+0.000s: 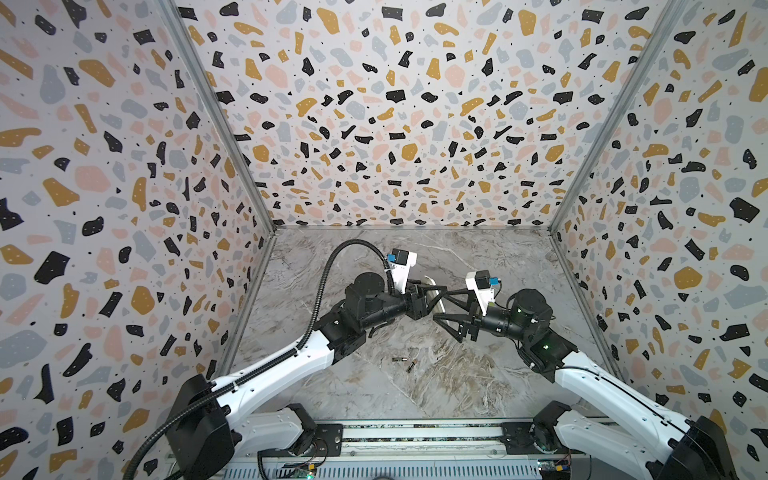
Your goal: Load the batteries into the remote control
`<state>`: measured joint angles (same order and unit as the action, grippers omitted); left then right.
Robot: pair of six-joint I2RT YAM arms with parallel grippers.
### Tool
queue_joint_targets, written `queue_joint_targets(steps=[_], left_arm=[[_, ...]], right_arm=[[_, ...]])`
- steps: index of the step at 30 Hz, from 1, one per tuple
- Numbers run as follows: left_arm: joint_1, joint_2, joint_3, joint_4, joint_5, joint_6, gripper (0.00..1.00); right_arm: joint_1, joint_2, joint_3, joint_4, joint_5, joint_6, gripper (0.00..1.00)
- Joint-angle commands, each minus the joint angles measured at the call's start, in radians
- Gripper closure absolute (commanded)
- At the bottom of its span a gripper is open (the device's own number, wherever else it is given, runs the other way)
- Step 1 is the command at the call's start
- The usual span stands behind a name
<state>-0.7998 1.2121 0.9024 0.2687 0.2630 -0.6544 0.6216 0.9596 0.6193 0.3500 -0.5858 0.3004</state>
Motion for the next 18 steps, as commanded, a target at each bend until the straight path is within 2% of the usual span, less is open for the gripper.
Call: queue_joint_targets(steps=[1,5,13,16,18], left_arm=[[-0.003,0.007,0.034,-0.031,-0.117,-0.078,1.00],[-0.002,0.026,0.031,-0.031,-0.146,-0.116,1.00],[-0.003,0.047,0.021,-0.025,-0.163,-0.154,1.00],[-0.002,0.056,0.020,0.009,-0.158,-0.162,1.00],[-0.002,0.063,0.018,0.013,-0.153,-0.166,1.00]], right_arm=[[0.039,0.023,0.063,-0.133,0.170,-0.086,0.12],[0.087,0.089,0.104,-0.188,0.260,-0.124,0.21],[0.127,0.141,0.121,-0.216,0.354,-0.149,0.40],[0.133,0.167,0.131,-0.233,0.377,-0.155,0.49],[0.135,0.178,0.131,-0.230,0.378,-0.156,0.60]])
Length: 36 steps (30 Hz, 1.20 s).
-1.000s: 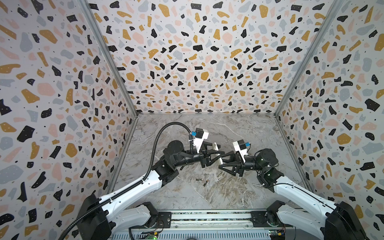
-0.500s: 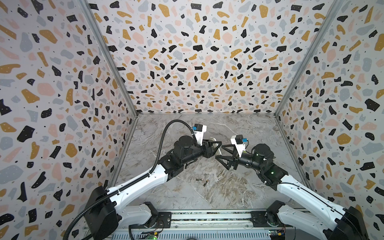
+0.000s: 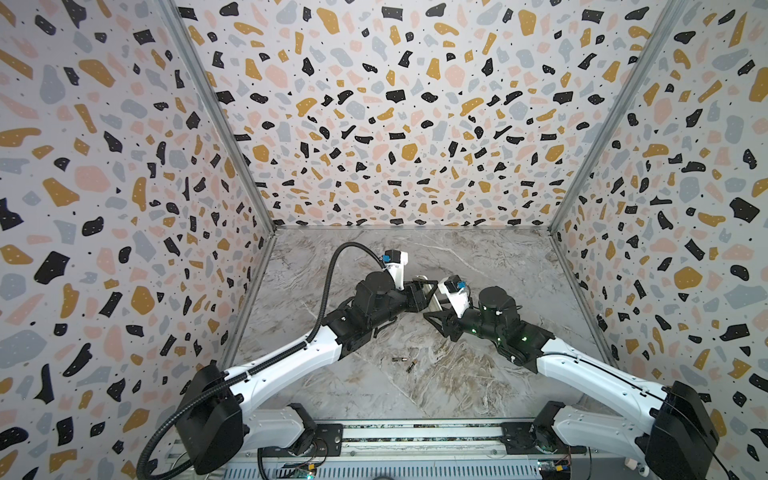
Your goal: Load the batteries into the remote control
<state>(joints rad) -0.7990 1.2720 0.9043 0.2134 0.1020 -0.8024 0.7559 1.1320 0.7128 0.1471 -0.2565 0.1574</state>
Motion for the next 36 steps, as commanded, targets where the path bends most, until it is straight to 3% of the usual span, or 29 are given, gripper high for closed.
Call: queue_joint_targets(steps=[1,6,7,10,12,16,26,36], left_arm=[[-0.003,0.005,0.016,0.068,0.008,-0.019,1.00],[-0.002,0.006,0.016,0.057,0.011,0.008,0.99],[-0.003,0.003,0.016,0.057,0.011,0.018,0.92],[-0.003,-0.018,0.008,0.065,0.026,0.058,0.48],[-0.001,-0.045,0.000,0.070,0.036,0.093,0.26],[0.010,-0.114,-0.016,0.076,0.074,0.164,0.11],[0.011,-0.224,-0.032,0.113,0.315,0.326,0.10],[0.010,-0.253,-0.059,0.149,0.419,0.371,0.19]], right_arm=[[0.000,0.008,0.038,-0.024,0.049,-0.012,0.66],[0.000,-0.002,0.032,-0.011,0.040,-0.011,0.89],[0.000,-0.007,0.029,-0.010,0.043,-0.010,0.92],[0.000,-0.034,0.014,-0.003,0.041,-0.012,1.00],[-0.005,-0.063,-0.001,0.009,0.025,-0.011,1.00],[-0.054,-0.118,-0.040,0.058,-0.093,0.019,1.00],[-0.110,-0.207,-0.101,0.269,-0.530,0.092,1.00],[-0.108,-0.194,-0.128,0.447,-0.693,0.179,1.00]])
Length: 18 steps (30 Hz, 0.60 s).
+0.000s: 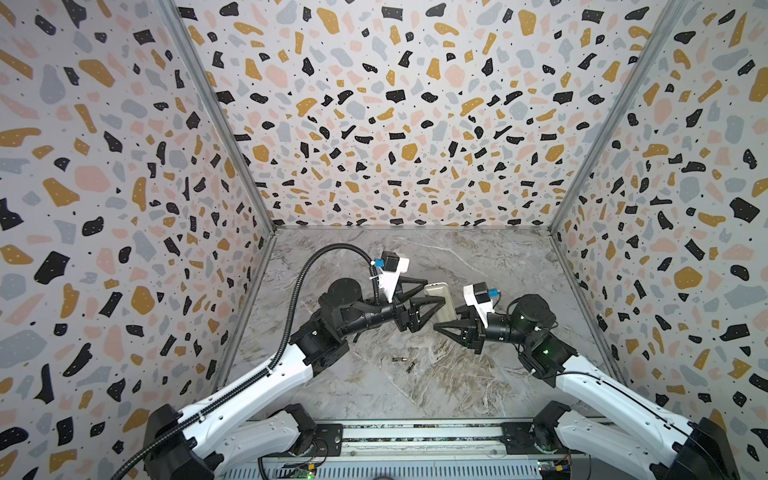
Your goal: Load the batteries into the remote control
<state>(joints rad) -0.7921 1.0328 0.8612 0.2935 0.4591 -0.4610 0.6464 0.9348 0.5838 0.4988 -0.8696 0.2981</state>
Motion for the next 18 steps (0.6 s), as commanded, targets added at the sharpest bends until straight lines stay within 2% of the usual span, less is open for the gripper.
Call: queue_joint_targets(steps=[1,10,18], left_arm=[[0.004,-0.012,-0.019,0.079,0.067,0.030,0.21],[0.003,0.030,-0.039,0.240,0.140,-0.030,0.37],[-0.002,0.044,-0.021,0.243,0.153,-0.032,0.51]], right_arm=[[0.002,0.008,0.000,0.105,-0.086,0.044,1.00],[0.014,0.025,0.001,0.129,-0.126,0.060,1.00],[0.018,0.048,0.008,0.135,-0.157,0.057,1.00]])
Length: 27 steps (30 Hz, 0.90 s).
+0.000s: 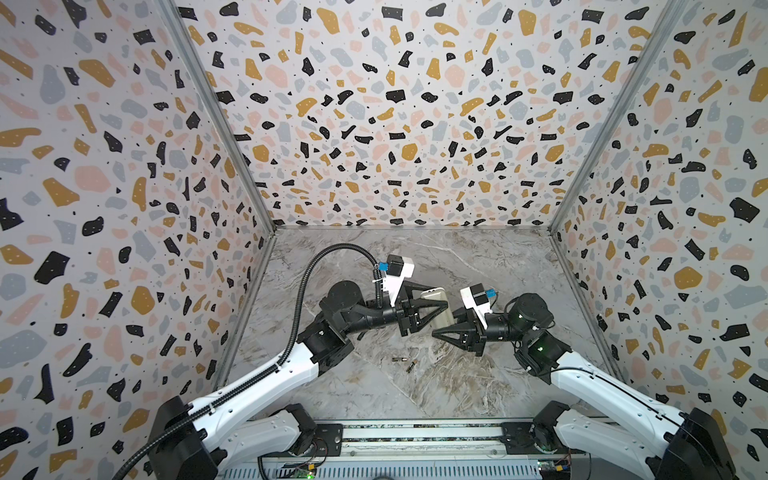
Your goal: Load the batteries into the remote control
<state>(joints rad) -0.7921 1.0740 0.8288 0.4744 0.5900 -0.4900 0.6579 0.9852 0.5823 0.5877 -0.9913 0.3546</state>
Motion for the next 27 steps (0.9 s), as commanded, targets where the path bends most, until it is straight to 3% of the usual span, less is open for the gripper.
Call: queue_joint_targets(steps=[1,5,13,15,20,22,27], left_arm=[[-0.002,0.005,0.012,0.064,0.023,-0.005,0.52],[-0.006,0.017,0.013,0.070,0.021,-0.005,0.60],[-0.008,0.033,0.027,0.042,0.031,-0.001,0.91],[-0.008,0.034,0.028,0.030,0.025,0.004,0.95],[-0.007,0.021,0.034,-0.034,-0.016,0.022,1.00],[-0.007,0.023,0.061,-0.126,-0.064,0.056,1.00],[0.023,0.061,0.163,-0.404,-0.162,0.130,1.00]], right_arm=[[0.008,0.000,0.010,0.047,-0.036,0.000,1.00],[0.008,0.001,0.010,0.063,-0.044,0.008,1.00],[0.009,0.006,0.013,0.063,-0.045,0.007,1.00],[0.011,0.008,0.014,0.056,-0.041,0.005,0.92],[0.017,-0.001,0.028,-0.039,0.005,-0.048,0.44],[0.028,-0.014,0.039,-0.116,0.048,-0.105,0.32],[0.087,-0.047,0.056,-0.295,0.268,-0.252,0.26]])
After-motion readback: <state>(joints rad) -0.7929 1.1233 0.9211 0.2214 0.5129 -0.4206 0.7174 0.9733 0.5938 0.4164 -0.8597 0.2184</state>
